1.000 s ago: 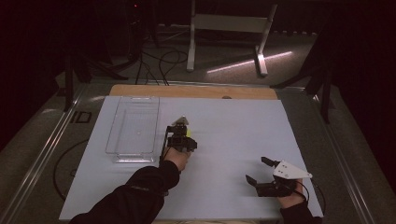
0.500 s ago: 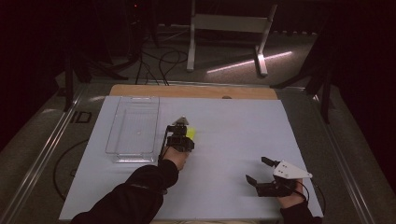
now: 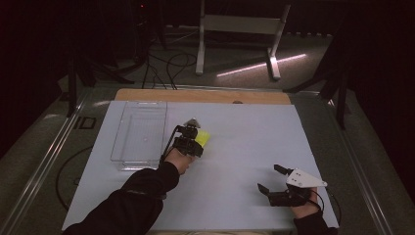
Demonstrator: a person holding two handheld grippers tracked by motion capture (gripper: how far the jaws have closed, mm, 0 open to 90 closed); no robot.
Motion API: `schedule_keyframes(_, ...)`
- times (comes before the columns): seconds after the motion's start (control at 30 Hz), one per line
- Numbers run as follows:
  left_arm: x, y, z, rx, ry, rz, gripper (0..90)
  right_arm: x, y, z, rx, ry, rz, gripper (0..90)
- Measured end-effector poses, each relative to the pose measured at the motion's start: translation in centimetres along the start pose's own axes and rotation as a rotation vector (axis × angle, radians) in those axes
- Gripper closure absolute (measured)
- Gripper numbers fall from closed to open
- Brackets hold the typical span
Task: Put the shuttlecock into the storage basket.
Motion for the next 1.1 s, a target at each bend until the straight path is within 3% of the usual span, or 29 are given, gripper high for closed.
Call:
schedule_keyframes(0.1,0.0,-0.2,0.0,0.018,0.024,-0.005,65.8,0.0,0.0,0.0,0.0,0.0,-0.001,9.4)
schedule_keyframes(0.13,0.2,-0.3,0.3,0.036,0.092,-0.027,65.8,0.0,0.0,0.0,0.001,-0.002,-0.002,9.4)
schedule_keyframes(0.17,0.2,-0.3,0.3,0.036,0.092,-0.027,65.9,0.0,0.0,0.0,0.001,-0.002,-0.002,9.4)
schedule_keyframes(0.2,0.6,-0.3,0.7,0.051,0.142,-0.05,65.9,0.0,0.0,0.0,0.002,-0.003,-0.004,9.4)
schedule_keyframes(0.23,0.6,-0.3,0.7,0.051,0.142,-0.05,65.9,0.0,0.0,0.0,0.002,-0.003,-0.004,9.4)
schedule_keyframes(0.27,0.7,-0.3,0.8,0.048,0.176,-0.06,65.9,0.0,0.0,0.0,0.001,-0.002,-0.003,9.4)
schedule_keyframes(0.3,0.9,-0.3,0.9,0.063,0.183,-0.068,65.9,0.0,0.0,0.0,0.003,-0.001,-0.004,9.4)
schedule_keyframes(0.33,1.1,-0.4,1.0,0.061,0.235,-0.077,66.0,0.0,0.0,0.0,0.001,-0.001,-0.004,9.4)
schedule_keyframes(0.37,1.1,-0.4,1.0,0.061,0.235,-0.077,65.9,0.0,0.0,0.0,0.001,-0.001,-0.004,9.4)
schedule_keyframes(0.47,1.4,-1.1,1.1,0.073,0.319,-0.089,65.9,0.0,0.0,0.0,0.002,-0.002,-0.005,9.4)
schedule_keyframes(0.5,1.4,-1.1,1.1,0.073,0.319,-0.089,65.9,0.0,0.0,0.0,0.002,-0.002,-0.005,9.4)
schedule_keyframes(0.53,1.3,-1.3,1.0,0.049,0.365,-0.085,65.9,0.0,0.0,0.0,0.001,-0.001,-0.005,9.4)
schedule_keyframes(0.6,1.5,-1.7,1.2,0.059,0.422,-0.094,65.9,0.0,0.1,0.0,0.001,-0.002,-0.005,9.4)
schedule_keyframes(0.7,1.5,-1.9,1.1,0.041,0.452,-0.092,65.9,0.0,0.1,0.0,-0.001,-0.003,-0.005,9.4)
schedule_keyframes(0.77,1.5,-2.2,1.1,0.048,0.486,-0.102,65.9,0.0,0.1,0.0,0.001,-0.001,-0.004,9.5)
schedule_keyframes(0.83,1.5,-2.5,1.2,0.066,0.484,-0.101,65.9,0.0,0.0,0.0,0.0,-0.003,-0.004,9.4)
schedule_keyframes(0.87,1.9,-2.7,1.3,0.074,0.536,-0.118,65.9,0.0,0.1,-0.1,-0.003,-0.002,-0.004,9.4)
schedule_keyframes(0.9,1.9,-2.7,1.3,0.074,0.536,-0.118,65.9,0.0,0.1,-0.1,-0.003,-0.002,-0.004,9.4)
schedule_keyframes(0.93,2.3,-2.9,1.4,0.081,0.577,-0.141,65.9,0.0,0.1,-0.1,-0.004,-0.006,-0.003,9.4)
schedule_keyframes(1.03,2.5,-2.9,1.4,0.09,0.588,-0.151,65.9,0.0,0.0,-0.1,-0.002,-0.004,-0.005,9.5)
schedule_keyframes(1.07,2.8,-3.1,1.5,0.089,0.629,-0.161,65.9,0.0,0.0,-0.1,-0.003,-0.003,-0.005,9.5)
schedule_keyframes(1.1,2.8,-3.1,1.5,0.089,0.629,-0.161,65.9,0.0,0.0,-0.1,-0.003,-0.003,-0.005,9.5)
Point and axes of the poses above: each handheld gripper's, and its own axes: y roughly forward along the jaws, x roughly out of its underside, z roughly to its right, the point moved 10 cm from there along y, roughly forward along the jaws, and after that the axes turned 1 degree about y, right-handed, at the moved point
